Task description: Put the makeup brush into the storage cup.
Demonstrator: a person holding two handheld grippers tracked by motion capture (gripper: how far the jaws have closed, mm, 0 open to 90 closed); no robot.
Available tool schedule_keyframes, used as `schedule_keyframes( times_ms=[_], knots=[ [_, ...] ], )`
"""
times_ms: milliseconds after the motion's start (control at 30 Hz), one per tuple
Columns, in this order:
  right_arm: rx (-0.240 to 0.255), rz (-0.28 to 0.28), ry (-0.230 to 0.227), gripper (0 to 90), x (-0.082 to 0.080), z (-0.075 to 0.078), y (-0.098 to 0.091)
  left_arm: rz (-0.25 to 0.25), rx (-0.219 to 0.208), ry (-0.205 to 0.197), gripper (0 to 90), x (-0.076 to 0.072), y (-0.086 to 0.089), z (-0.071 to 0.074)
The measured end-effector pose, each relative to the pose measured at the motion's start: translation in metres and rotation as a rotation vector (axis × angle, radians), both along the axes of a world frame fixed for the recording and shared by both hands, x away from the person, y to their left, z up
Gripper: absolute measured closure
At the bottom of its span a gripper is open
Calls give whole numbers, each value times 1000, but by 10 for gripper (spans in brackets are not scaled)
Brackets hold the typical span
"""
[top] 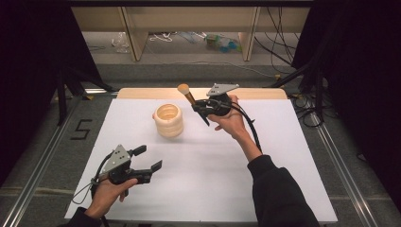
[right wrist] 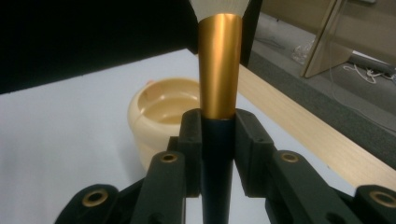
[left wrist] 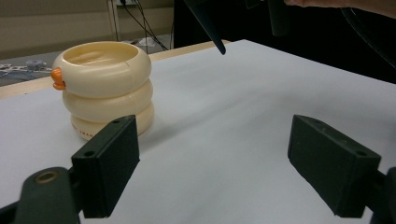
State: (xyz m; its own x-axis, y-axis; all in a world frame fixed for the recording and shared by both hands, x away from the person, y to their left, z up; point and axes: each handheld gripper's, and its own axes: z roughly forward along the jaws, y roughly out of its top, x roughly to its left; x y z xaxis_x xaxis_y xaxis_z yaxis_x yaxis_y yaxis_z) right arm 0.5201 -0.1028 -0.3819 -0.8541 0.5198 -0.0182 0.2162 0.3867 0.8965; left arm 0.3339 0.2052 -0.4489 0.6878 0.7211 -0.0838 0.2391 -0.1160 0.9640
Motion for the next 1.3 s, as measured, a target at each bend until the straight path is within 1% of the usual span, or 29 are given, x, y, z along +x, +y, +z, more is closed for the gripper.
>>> schedule_keyframes(
  times_ms=[33, 67, 100, 133, 167, 200, 233, 267, 300, 333, 367, 400, 433, 467, 500, 533, 667, 700, 733, 800, 833, 867, 967, 1033, 1067, 1100, 1133, 1167, 1300],
  knots=[
    [5, 4, -14, 746, 1, 2, 3, -3, 6, 3, 165, 0, 0, 0],
    [18, -4, -13, 746, 1, 4, 7, -3, 5, 6, 165, -1, 0, 0],
    [31, -7, -19, 746, 2, 4, 9, 2, 31, -32, 165, 2, 2, 1],
    [32, -7, -24, 746, 3, 5, 11, 7, 13, -7, 165, 0, 1, 0],
    [32, -10, -28, 746, 4, 6, 14, 8, 7, 0, 165, 0, 1, 0],
    [41, -18, -43, 746, 5, 7, 17, 9, 7, 2, 165, -1, 1, 0],
    [49, -10, -40, 746, 5, 8, 19, 4, 5, 11, 165, -2, 1, 0],
    [49, -5, -34, 746, 5, 9, 22, -29, 222, -198, 165, 13, 15, 8],
    [63, -15, -45, 746, 6, 10, 25, -27, 223, -200, 165, 13, 15, 8],
    [67, -12, -40, 746, 6, 10, 26, -32, 228, -205, 165, 14, 16, 8],
    [64, -12, -38, 746, 7, 11, 28, -40, 247, -225, 165, 16, 17, 9],
    [63, -10, -43, 746, 8, 11, 29, -43, 252, -227, 165, 16, 17, 9],
    [77, -14, -45, 746, 9, 13, 32, -45, 250, -225, 165, 15, 17, 9],
    [77, -14, -45, 746, 9, 13, 32, -47, 248, -225, 165, 15, 17, 9],
    [83, -19, -52, 746, 11, 15, 36, -6, 28, -35, 165, 2, 3, 1],
    [83, -19, -52, 746, 11, 15, 36, -4, 8, -7, 165, 0, 1, 0],
    [98, -31, -61, 746, 14, 17, 45, -6, 7, -9, 165, 0, 1, 1],
    [92, -24, -60, 746, 15, 18, 46, -5, 9, -9, 165, 0, 1, 0],
    [96, -19, -63, 745, 16, 20, 52, -5, 9, -6, 165, 0, 0, 0],
    [103, -17, -63, 745, 18, 20, 56, -6, 3, -4, 165, 0, -1, 0],
    [103, -17, -63, 745, 18, 20, 56, -16, 18, -14, 165, 0, -1, 1],
    [106, -16, -64, 746, 18, 21, 58, -18, 20, -13, 165, 0, -1, 1],
    [104, -12, -76, 746, 19, 22, 65, -4, 3, -4, 165, 0, 0, 1],
    [111, 3, -91, 746, 18, 24, 73, -5, 2, -7, 165, -1, 0, 1],
    [111, 3, -91, 746, 18, 24, 73, -12, -6, -11, 165, 0, 0, 1],
    [119, 10, -91, 746, 17, 25, 75, -4, -1, -4, 165, -1, 0, 1],
    [125, 7, -95, 746, 17, 25, 78, -11, -9, -8, 165, -1, 0, 1],
    [119, 12, -89, 746, 17, 25, 79, -8, 3, -9, 165, -1, 0, 1],
    [126, 10, -90, 745, 18, 22, 84, -8, 0, -3, 165, -1, 0, 1]
  ],
)
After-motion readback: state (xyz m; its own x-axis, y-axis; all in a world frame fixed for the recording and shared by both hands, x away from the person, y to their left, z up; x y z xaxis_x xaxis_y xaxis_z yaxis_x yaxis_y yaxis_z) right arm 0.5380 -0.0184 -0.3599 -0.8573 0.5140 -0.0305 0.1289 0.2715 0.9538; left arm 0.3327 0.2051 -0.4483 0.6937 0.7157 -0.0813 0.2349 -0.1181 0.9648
